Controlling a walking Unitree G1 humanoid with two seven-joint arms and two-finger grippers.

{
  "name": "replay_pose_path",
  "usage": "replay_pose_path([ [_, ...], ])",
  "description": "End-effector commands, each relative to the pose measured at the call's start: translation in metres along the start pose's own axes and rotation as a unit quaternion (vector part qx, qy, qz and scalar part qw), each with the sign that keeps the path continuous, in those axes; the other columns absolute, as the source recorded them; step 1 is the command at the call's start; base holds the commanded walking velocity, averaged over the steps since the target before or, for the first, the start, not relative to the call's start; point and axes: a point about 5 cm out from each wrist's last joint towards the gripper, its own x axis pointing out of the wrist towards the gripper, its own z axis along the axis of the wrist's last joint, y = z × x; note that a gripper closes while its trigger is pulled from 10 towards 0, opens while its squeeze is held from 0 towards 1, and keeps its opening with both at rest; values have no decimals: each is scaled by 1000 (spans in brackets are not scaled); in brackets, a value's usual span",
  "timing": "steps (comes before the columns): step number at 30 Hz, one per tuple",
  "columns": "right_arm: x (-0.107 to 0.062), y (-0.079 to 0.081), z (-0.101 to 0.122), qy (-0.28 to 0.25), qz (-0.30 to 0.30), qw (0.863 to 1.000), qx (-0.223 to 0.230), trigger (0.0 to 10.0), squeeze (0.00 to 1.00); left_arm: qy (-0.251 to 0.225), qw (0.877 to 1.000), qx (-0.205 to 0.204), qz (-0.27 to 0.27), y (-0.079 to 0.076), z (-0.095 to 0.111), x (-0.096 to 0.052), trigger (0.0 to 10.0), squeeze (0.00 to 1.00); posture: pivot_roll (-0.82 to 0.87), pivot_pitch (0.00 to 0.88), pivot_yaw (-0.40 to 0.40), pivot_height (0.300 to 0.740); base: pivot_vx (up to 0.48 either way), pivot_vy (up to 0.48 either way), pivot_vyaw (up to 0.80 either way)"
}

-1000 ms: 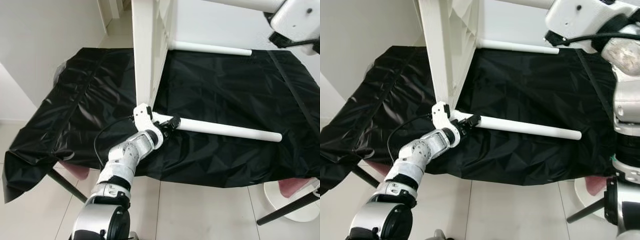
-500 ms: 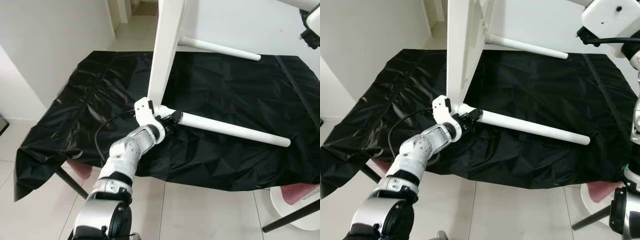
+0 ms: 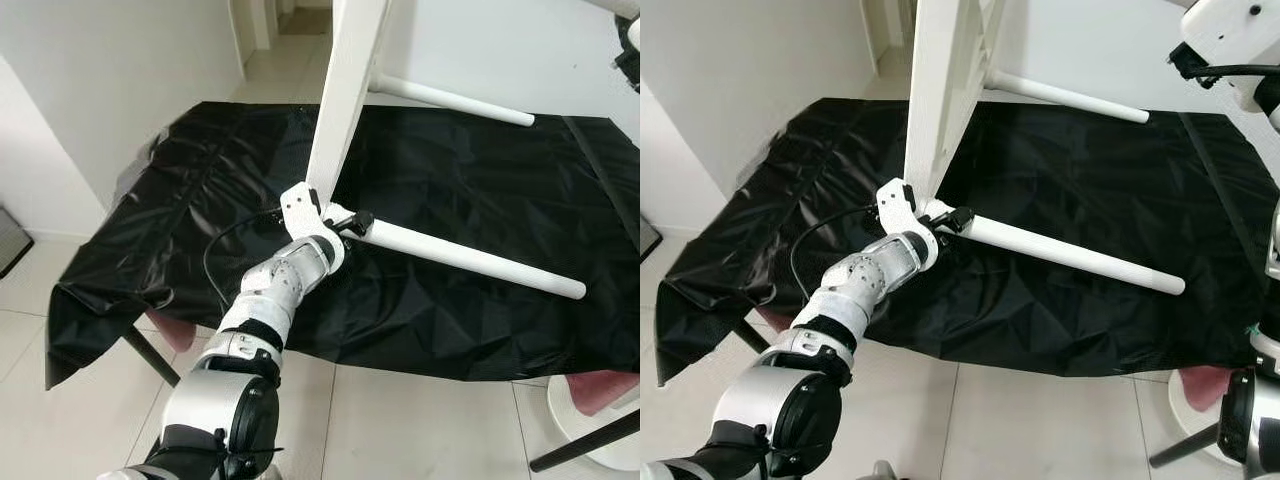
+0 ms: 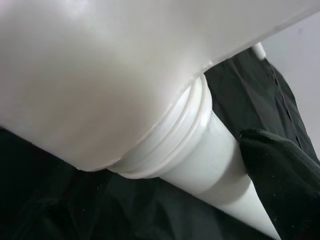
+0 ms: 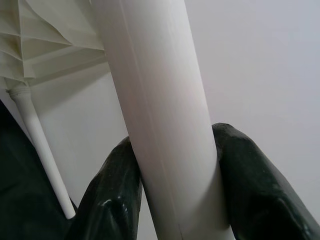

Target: Building children table

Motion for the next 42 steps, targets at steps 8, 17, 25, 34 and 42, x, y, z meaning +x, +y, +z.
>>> replay_pose_path([
  [8,2,-15,-16,38,-77,992,91,0,0,-104,993,-23,54,-52,8,1,0,0,-133,84,136,740,0,0,0],
  [17,13,-5,-2,3,-59,991,116,0,0,-133,989,-18,67,-50,16,1,0,0,-135,94,125,740,0,0,0],
  [25,24,10,19,-46,-29,987,151,0,0,-197,977,9,79,-41,43,-7,0,0,-135,104,107,740,0,0,0],
  [34,31,28,52,-128,-5,968,214,0,0,-295,949,64,87,-28,93,-33,0,0,-104,100,78,740,0,0,0],
  [42,29,19,60,-145,-51,962,227,0,0,-360,927,89,52,-45,138,-54,0,0,-93,95,78,740,0,0,0],
])
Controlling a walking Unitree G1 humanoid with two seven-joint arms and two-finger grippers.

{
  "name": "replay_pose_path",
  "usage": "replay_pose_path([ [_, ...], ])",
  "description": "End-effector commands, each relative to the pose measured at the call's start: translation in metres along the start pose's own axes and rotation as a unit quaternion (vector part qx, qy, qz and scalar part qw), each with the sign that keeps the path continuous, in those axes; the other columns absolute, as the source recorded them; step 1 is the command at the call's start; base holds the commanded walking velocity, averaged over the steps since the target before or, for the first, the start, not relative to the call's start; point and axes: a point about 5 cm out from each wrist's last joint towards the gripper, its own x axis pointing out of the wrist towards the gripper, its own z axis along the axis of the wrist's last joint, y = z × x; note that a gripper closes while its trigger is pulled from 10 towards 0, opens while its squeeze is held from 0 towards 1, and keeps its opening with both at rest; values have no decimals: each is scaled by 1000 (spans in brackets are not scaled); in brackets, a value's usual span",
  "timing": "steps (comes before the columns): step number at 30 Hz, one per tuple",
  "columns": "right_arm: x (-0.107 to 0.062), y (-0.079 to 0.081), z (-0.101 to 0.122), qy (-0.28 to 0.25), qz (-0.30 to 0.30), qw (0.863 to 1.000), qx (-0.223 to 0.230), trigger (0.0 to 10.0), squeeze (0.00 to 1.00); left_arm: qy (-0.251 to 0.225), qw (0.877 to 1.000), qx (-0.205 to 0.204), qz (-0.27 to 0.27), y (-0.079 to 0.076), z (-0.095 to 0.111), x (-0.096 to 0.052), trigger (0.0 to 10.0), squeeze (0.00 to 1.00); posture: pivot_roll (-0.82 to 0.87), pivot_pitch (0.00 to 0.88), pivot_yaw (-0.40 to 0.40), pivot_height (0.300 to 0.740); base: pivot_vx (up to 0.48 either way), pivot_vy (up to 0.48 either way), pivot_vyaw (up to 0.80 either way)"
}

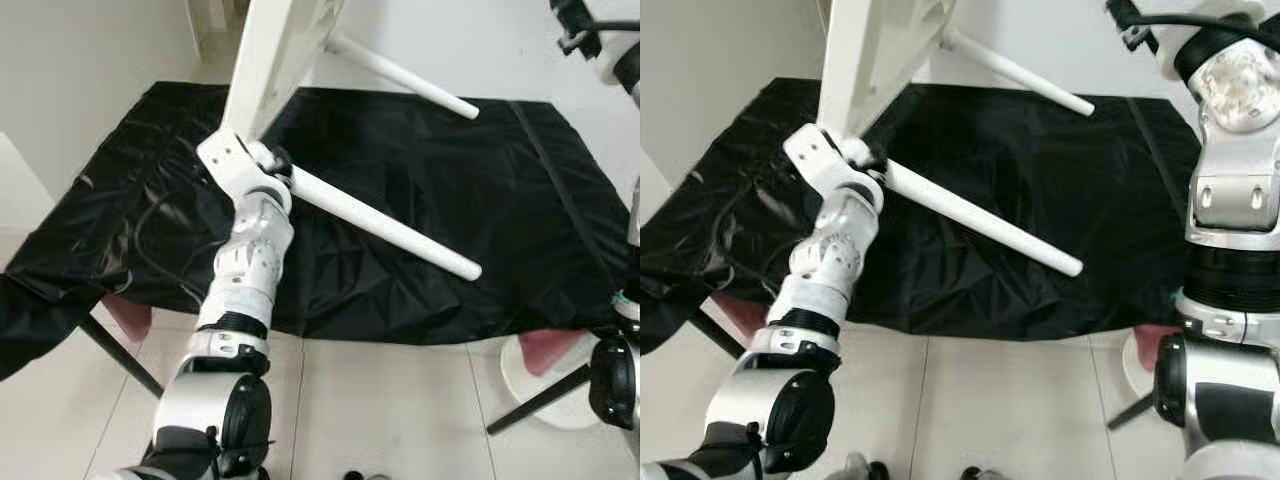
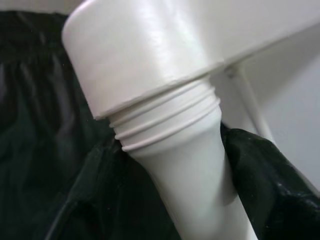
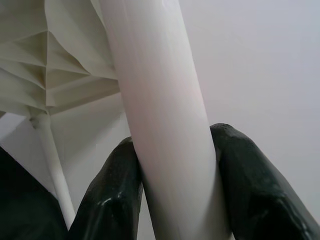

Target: Building children table

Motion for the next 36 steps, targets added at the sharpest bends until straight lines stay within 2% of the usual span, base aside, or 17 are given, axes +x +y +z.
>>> replay_pose_path([
  [1,0,4,14,-49,-15,995,88,0,0,-81,992,16,-93,-44,46,-1,0,0,-94,95,82,740,0,0,0],
  [6,-5,0,11,-34,-46,995,85,0,0,-97,989,14,-107,-51,61,-2,0,0,-98,98,85,740,0,0,0],
  [8,-21,5,-11,24,-71,993,93,0,0,-102,986,22,-133,-58,71,-4,0,0,-92,104,85,740,0,0,0],
  [11,-24,8,-15,35,-72,992,96,0,0,-100,985,24,-136,-59,71,-4,0,0,-92,104,85,740,0,0,0],
  [12,-30,16,-23,54,-70,991,100,0,0,-93,985,23,-141,-60,72,-4,0,0,-84,113,82,740,0,0,0],
  [13,-30,16,-23,54,-70,991,100,0,0,-93,985,23,-141,-60,72,-4,0,0,-84,113,82,740,0,0,0],
  [15,-43,34,-38,87,-64,987,121,0,0,-84,983,30,-162,-64,76,-6,0,0,-74,121,78,740,0,0,0],
  [16,-43,34,-38,87,-64,987,121,0,0,-84,983,30,-162,-64,76,-6,0,0,-74,121,78,740,0,0,0],
  [18,-53,47,-48,108,-71,979,157,0,0,-79,981,38,-175,-66,79,-8,0,0,-70,124,75,740,0,0,0],
  [21,-58,56,-55,120,-67,974,178,0,0,-77,980,43,-180,-68,79,-9,0,0,-63,127,75,740,0,0,0],
  [23,-68,87,-66,141,-32,960,240,0,0,-78,977,50,-191,-70,83,-13,0,0,-56,128,71,740,0,0,0],
  [25,-68,87,-66,141,-32,960,240,0,0,-78,977,50,-191,-70,83,-13,0,0,-56,128,71,740,0,0,0],
  [26,-70,98,-67,140,-13,956,257,0,0,-77,977,53,-194,-71,84,-14,0,0,-54,129,70,740,0,0,0],
  [28,-61,116,-61,122,28,947,295,0,0,-74,976,61,-194,-70,84,-17,0,0,-46,133,52,740,0,0,0],
  [34,-43,135,-58,120,63,934,330,0,0,-79,976,74,-189,-66,85,-21,0,0,-24,138,17,740,0,0,0],
  [36,-43,135,-58,120,63,934,330,0,0,-79,976,74,-189,-66,85,-21,0,0,-24,138,17,740,0,0,0],
])
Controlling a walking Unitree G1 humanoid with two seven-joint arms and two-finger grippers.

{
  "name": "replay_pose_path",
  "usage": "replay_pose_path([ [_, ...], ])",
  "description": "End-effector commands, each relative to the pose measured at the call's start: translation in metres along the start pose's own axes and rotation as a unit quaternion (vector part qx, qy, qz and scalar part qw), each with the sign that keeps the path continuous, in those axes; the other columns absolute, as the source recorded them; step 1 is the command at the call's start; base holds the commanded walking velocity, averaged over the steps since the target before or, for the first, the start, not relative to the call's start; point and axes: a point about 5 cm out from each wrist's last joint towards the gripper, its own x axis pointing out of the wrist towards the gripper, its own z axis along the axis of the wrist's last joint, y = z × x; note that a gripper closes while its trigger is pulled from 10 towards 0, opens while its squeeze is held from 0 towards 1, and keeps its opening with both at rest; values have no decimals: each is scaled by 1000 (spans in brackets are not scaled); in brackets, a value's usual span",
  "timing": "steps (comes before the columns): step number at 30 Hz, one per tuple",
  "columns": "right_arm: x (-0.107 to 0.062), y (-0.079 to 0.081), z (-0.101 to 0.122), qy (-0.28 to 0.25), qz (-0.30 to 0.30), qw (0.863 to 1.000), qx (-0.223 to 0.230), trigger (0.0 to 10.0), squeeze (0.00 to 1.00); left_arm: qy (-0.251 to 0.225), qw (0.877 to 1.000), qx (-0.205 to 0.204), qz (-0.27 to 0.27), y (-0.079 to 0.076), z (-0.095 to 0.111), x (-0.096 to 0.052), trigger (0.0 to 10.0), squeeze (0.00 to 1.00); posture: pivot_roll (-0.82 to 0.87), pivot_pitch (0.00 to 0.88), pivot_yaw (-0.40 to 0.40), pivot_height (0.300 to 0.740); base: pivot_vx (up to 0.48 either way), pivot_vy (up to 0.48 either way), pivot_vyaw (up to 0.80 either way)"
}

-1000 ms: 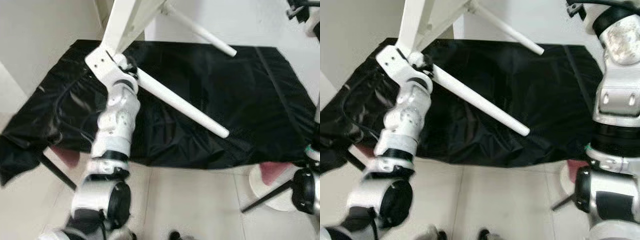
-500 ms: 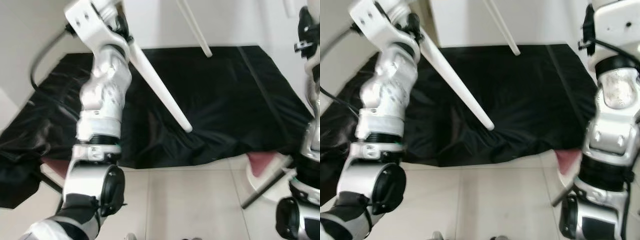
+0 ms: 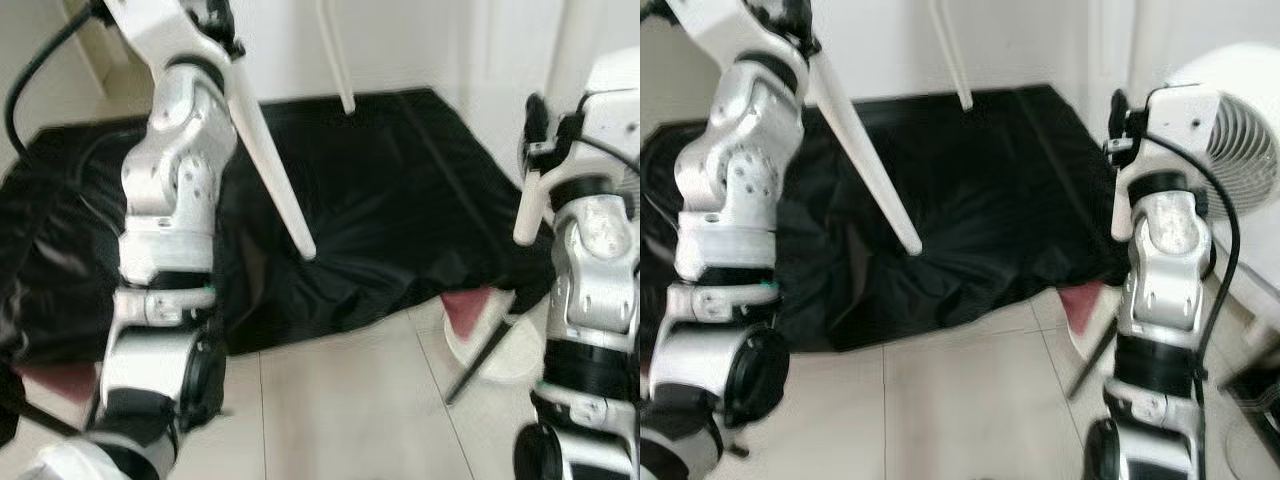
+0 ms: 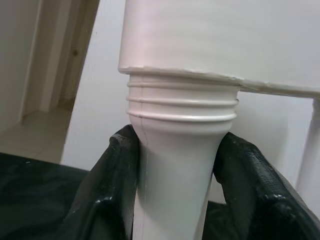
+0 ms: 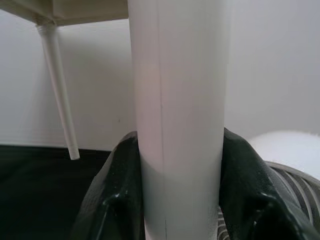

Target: Building children table

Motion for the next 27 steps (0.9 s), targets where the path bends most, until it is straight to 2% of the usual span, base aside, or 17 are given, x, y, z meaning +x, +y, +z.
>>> replay_pose_path([
  [1,5,62,-19,46,143,988,29,0,0,43,996,-27,-78,-19,-17,-8,0,0,-14,140,1,740,0,0,0],
  [3,5,62,-19,46,143,988,29,0,0,43,996,-27,-78,-19,-17,-8,0,0,-14,140,1,740,0,0,0],
  [6,11,77,-26,62,175,981,51,0,0,35,997,4,-69,-14,-14,-13,0,0,-4,143,-14,740,0,0,0],
  [11,19,88,-26,58,205,975,60,0,0,34,996,12,-77,-15,-12,-17,0,0,5,145,-27,740,0,0,0],
  [12,23,96,-26,57,218,972,65,0,0,49,996,16,-80,-12,-14,-20,0,0,5,145,-27,740,0,0,0],
  [13,23,96,-26,57,218,972,65,0,0,49,996,16,-80,-12,-14,-20,0,0,5,145,-27,740,0,0,0],
  [15,28,117,-24,55,247,964,84,0,0,63,994,33,-87,-6,-16,-27,0,0,18,153,-37,740,0,0,0],
  [18,30,124,-23,55,257,961,91,0,0,66,993,40,-88,-4,-17,-29,0,0,18,153,-37,740,0,0,0],
  [21,27,153,-25,57,293,948,115,0,0,65,992,60,-89,0,-12,-33,0,0,51,164,-51,740,0,0,0],
  [22,27,153,-25,57,293,948,115,0,0,65,992,60,-89,0,-12,-33,0,0,51,164,-51,740,0,0,0],
  [25,25,172,-21,50,321,935,139,0,0,63,991,73,-90,1,-8,-37,0,0,66,172,-57,740,0,0,0],
  [27,25,172,-21,50,321,935,139,0,0,63,991,73,-90,1,-8,-37,0,0,66,172,-57,740,0,0,0],
])
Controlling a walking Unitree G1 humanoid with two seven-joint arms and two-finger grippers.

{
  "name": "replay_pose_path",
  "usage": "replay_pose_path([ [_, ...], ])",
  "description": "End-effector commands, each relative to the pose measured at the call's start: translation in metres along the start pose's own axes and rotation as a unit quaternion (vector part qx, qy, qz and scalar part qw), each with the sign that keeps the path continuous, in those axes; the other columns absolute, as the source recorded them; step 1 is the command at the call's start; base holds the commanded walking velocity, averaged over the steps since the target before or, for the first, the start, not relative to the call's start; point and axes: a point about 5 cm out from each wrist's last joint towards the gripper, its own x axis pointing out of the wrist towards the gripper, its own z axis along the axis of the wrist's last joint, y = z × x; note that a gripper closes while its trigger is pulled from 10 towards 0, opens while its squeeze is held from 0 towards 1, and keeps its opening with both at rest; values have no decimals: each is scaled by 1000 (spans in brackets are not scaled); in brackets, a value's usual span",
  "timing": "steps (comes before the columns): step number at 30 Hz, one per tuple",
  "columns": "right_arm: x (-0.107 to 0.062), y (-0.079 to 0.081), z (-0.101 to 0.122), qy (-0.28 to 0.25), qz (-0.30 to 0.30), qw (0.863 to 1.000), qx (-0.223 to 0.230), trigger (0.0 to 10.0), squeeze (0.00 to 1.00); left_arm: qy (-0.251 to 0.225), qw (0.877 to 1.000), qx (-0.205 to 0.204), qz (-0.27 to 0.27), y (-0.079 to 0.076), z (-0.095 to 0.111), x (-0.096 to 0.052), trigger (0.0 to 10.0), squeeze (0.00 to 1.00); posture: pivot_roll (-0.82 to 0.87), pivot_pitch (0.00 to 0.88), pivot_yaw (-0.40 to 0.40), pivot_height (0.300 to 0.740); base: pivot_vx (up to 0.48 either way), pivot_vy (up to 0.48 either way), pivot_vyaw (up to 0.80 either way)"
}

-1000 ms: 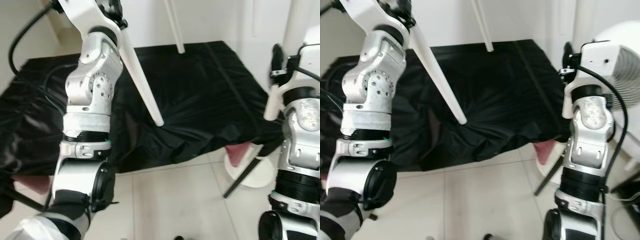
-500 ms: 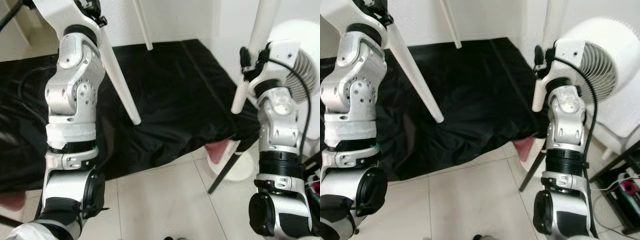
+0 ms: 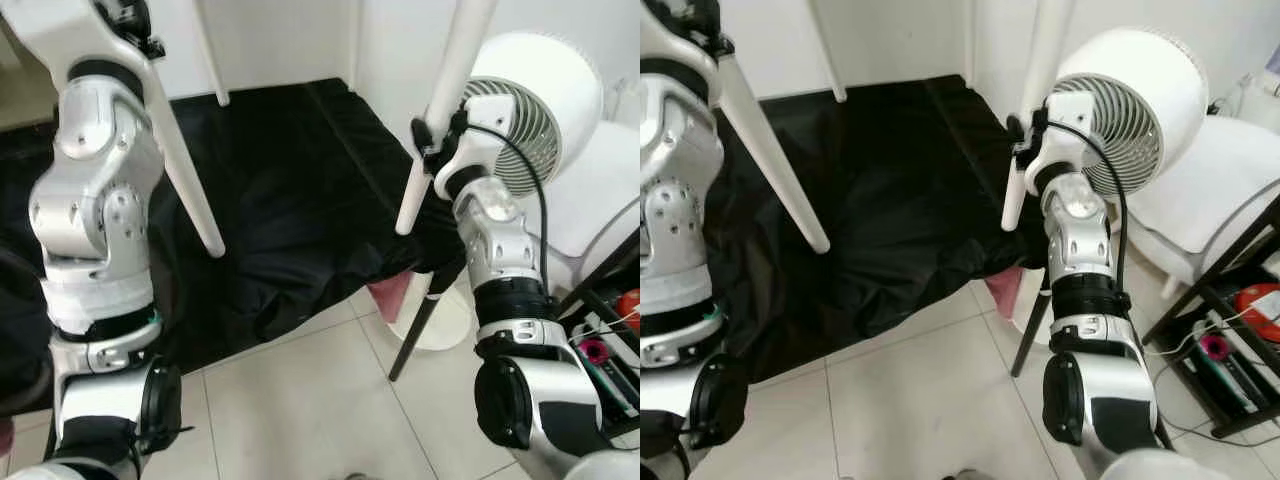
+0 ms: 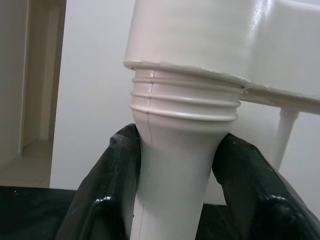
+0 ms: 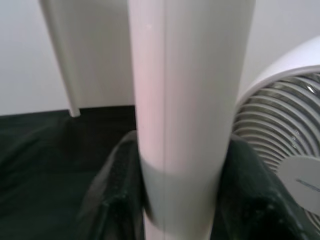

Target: Building children table

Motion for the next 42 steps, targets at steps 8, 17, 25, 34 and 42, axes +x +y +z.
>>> replay_pose_path([
  [8,13,115,12,-33,305,950,53,0,0,82,990,-39,-106,-30,-23,-16,0,0,57,201,-58,740,0,0,0],
  [17,11,110,4,-23,310,950,40,10000,0,141,984,-29,-102,-34,-40,-18,10000,0,39,223,-60,740,0,0,0],
  [25,4,96,-9,-11,291,955,47,10000,0,165,979,-37,-115,-38,-55,-25,10000,0,27,230,-58,740,0,0,0],
  [34,-8,84,-26,10,274,961,49,10000,0,195,972,-29,-127,-41,-72,-32,10000,949,22,235,-56,740,0,0,0],
  [42,-28,69,-38,25,260,964,56,10000,0,219,968,-31,-118,-40,-83,-36,10000,0,20,233,-59,740,0,0,0],
])
